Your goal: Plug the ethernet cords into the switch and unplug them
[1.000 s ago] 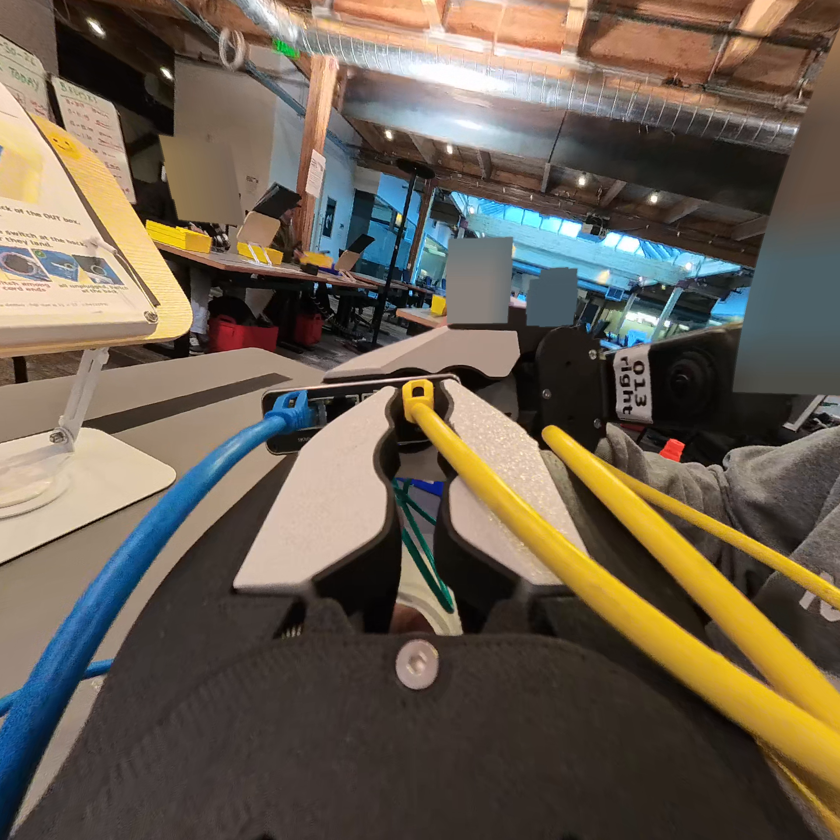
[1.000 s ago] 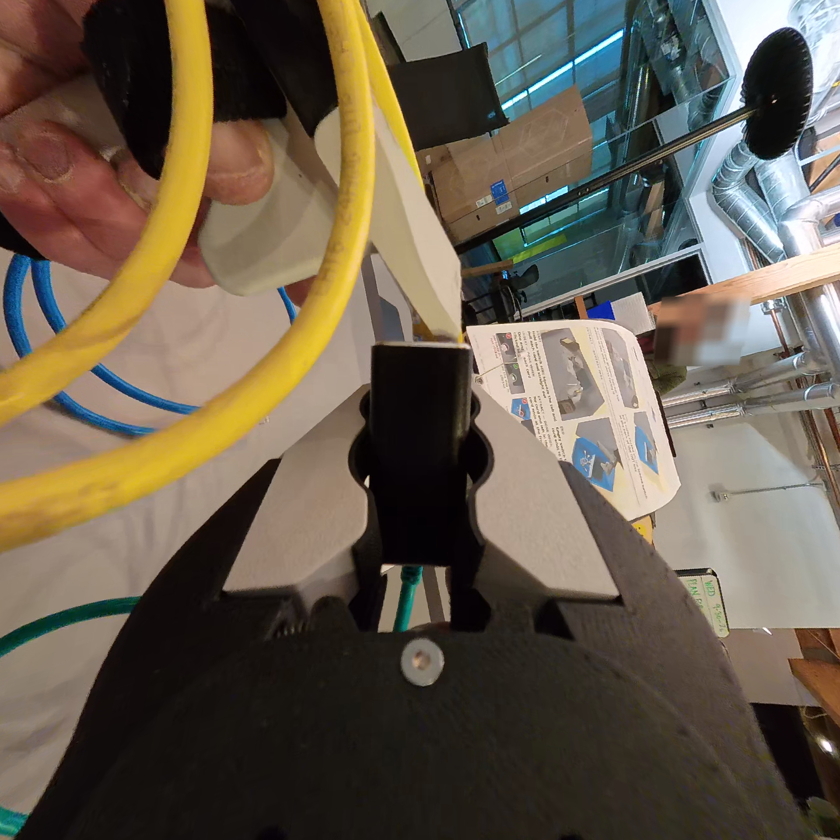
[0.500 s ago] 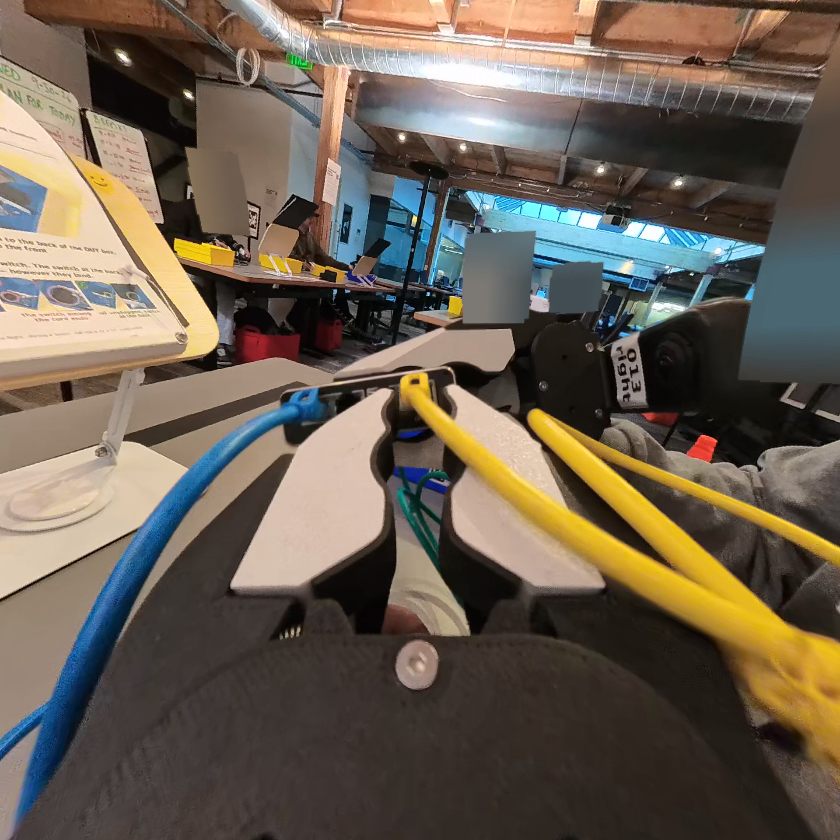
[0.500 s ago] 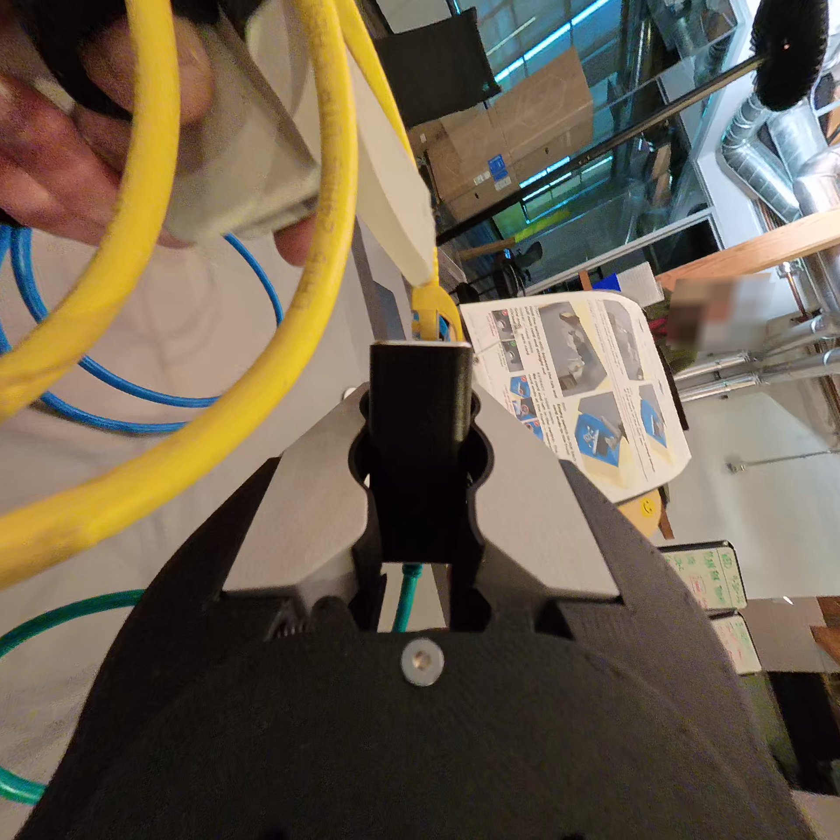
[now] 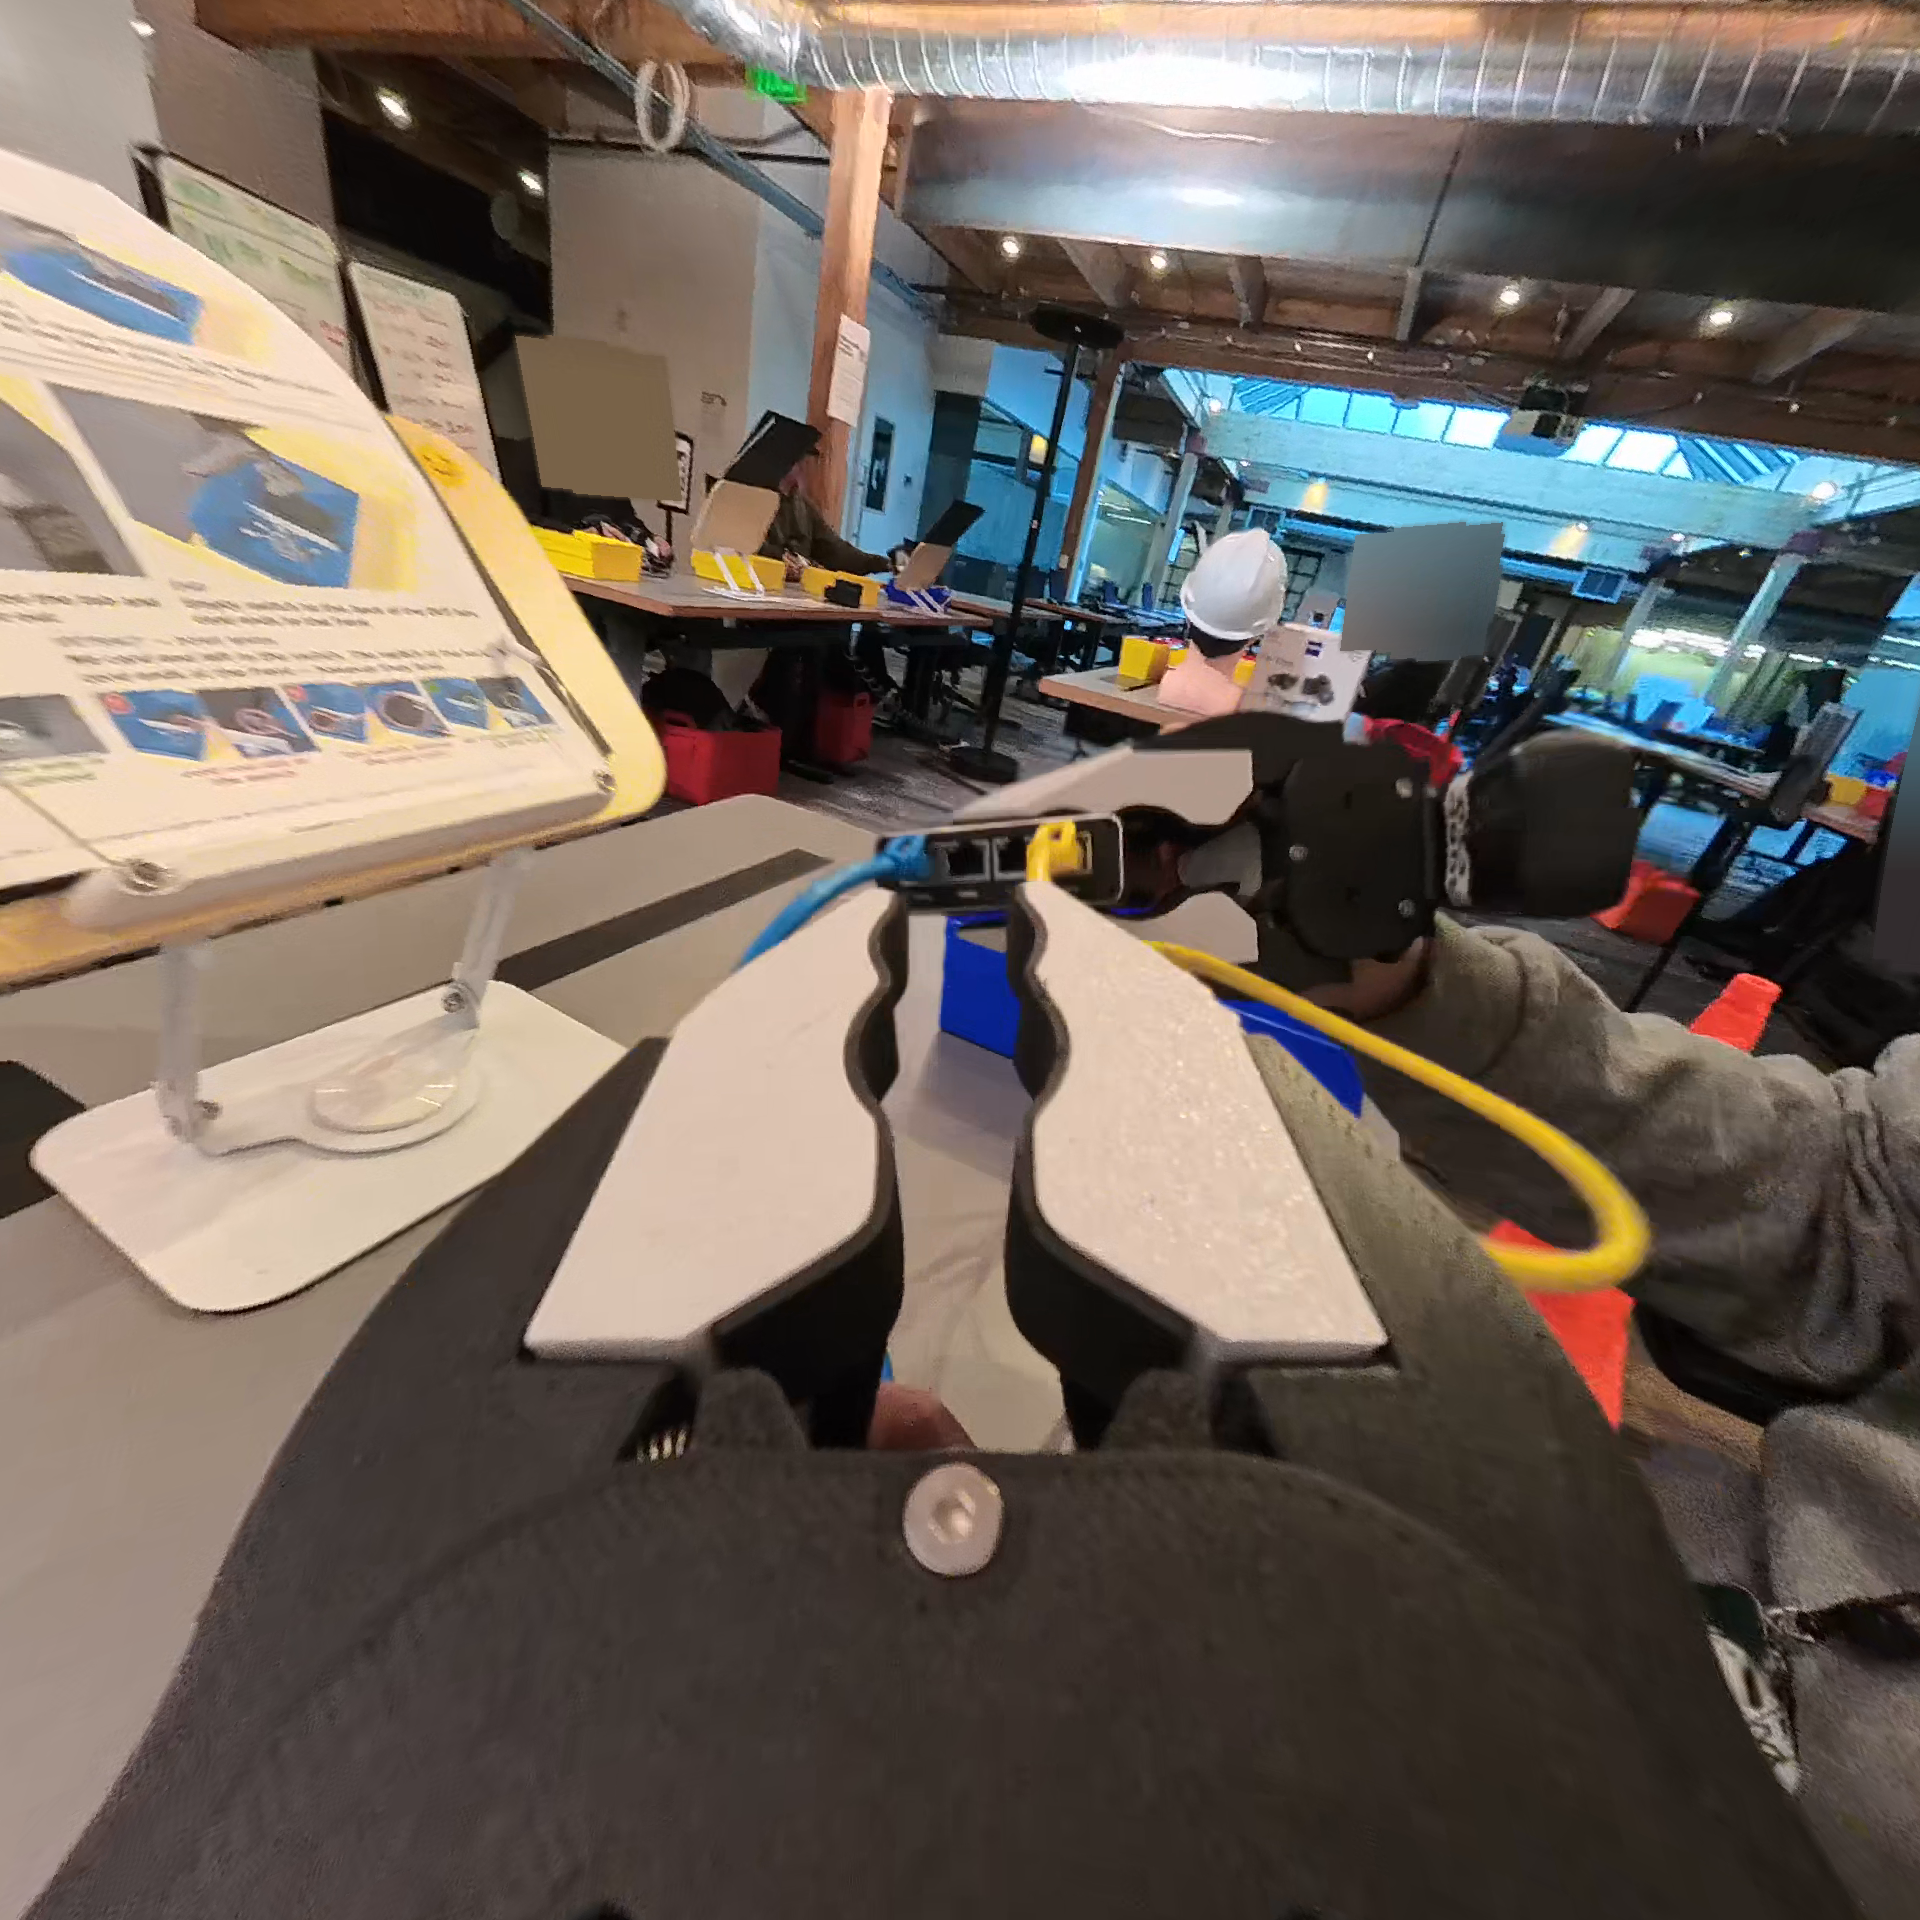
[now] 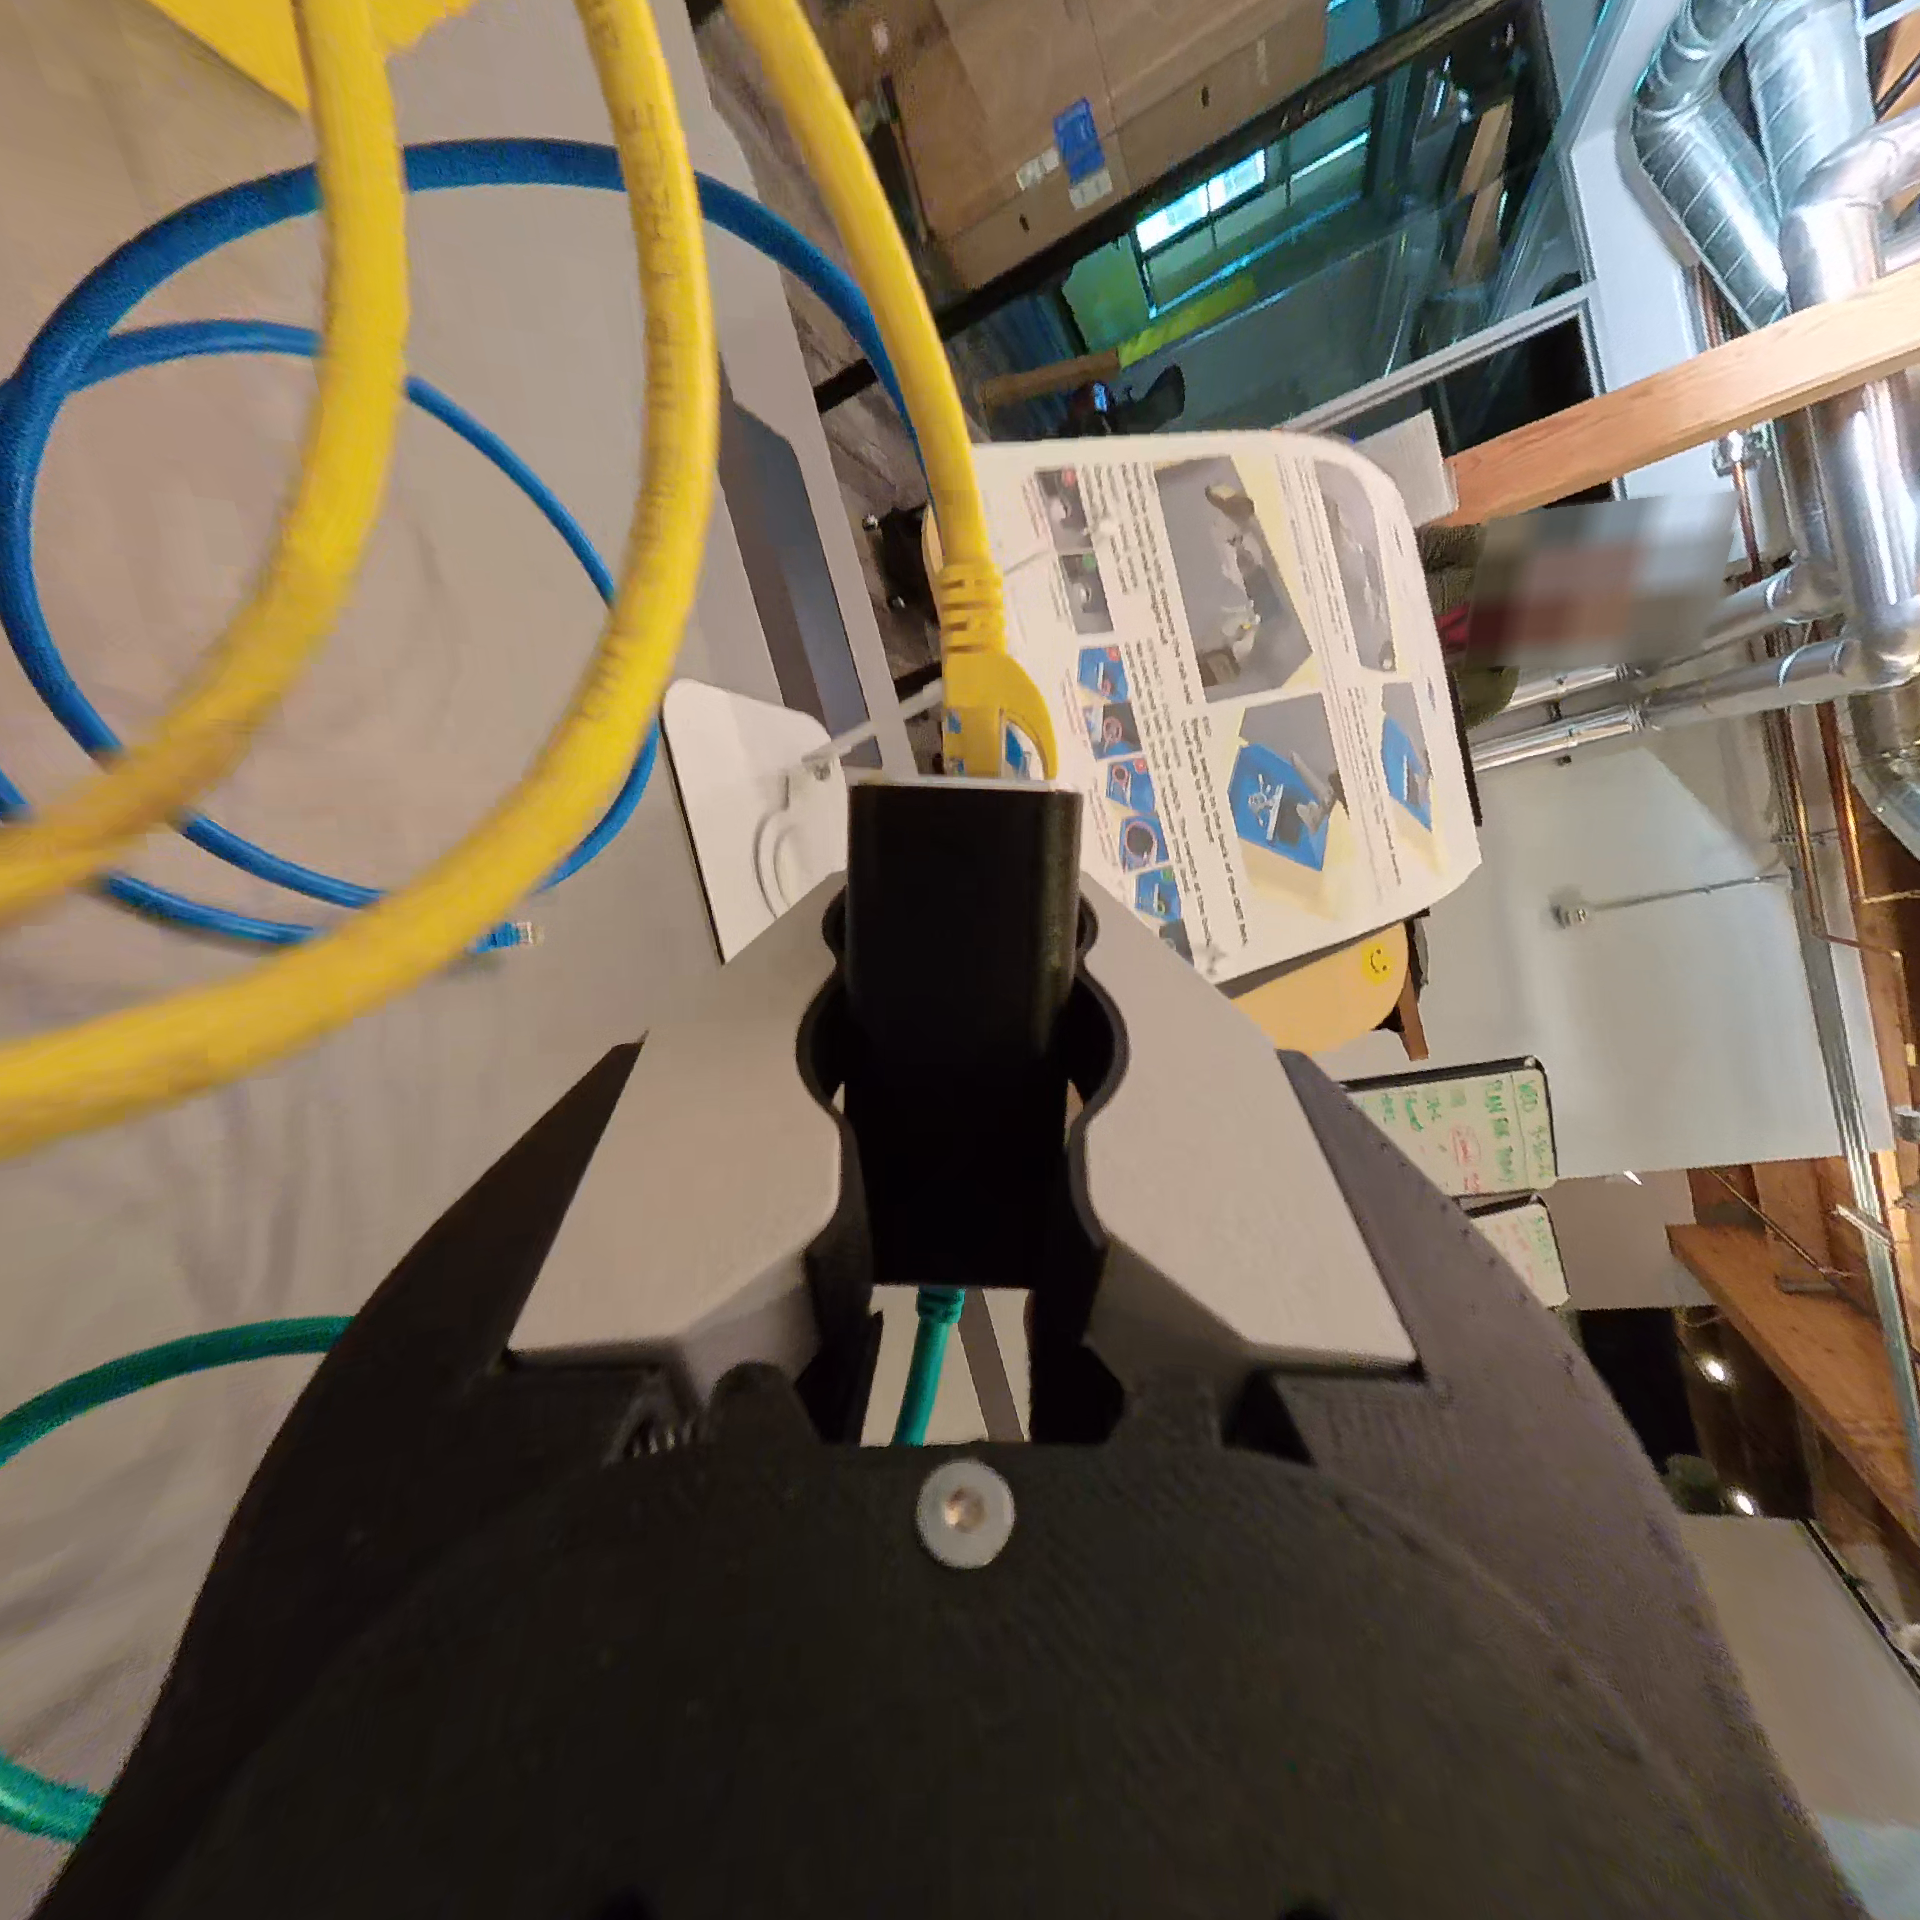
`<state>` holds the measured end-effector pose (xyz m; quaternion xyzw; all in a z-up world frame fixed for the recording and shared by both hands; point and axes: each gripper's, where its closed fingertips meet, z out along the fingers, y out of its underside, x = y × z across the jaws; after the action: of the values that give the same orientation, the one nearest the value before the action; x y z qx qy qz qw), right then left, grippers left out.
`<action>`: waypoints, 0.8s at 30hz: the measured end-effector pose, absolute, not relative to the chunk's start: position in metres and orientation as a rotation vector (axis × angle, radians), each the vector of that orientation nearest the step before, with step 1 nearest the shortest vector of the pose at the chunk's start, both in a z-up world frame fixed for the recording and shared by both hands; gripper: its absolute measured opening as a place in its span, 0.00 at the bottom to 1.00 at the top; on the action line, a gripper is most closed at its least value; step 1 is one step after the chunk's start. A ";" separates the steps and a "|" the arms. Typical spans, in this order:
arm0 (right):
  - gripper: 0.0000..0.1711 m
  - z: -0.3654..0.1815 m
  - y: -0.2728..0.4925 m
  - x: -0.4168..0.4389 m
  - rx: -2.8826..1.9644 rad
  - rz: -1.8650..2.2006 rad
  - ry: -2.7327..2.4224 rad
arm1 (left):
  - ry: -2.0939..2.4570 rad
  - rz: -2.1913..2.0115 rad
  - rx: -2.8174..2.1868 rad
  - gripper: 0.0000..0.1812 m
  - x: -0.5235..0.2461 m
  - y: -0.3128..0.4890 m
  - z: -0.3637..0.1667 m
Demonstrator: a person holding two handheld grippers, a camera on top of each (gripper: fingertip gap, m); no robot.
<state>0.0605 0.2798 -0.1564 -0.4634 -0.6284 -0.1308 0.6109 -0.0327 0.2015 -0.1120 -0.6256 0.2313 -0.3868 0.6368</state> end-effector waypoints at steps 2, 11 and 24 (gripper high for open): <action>0.19 -0.164 0.285 0.064 -1.088 -0.318 -1.463 | 0.520 -0.849 -1.427 0.10 -0.045 0.204 -0.105; 0.19 -0.199 0.280 0.047 -1.091 -0.376 -1.589 | 0.887 -0.565 -1.571 0.34 -0.008 0.188 -0.134; 0.19 -0.210 0.262 0.030 -1.084 -0.355 -1.654 | 1.245 0.249 -1.706 0.16 -0.027 0.218 -0.222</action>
<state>0.0299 0.2622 -0.2102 -0.4554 -0.6948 -0.1493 0.5363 -0.0266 0.2178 -0.2218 -0.7011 0.5116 0.1022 0.4862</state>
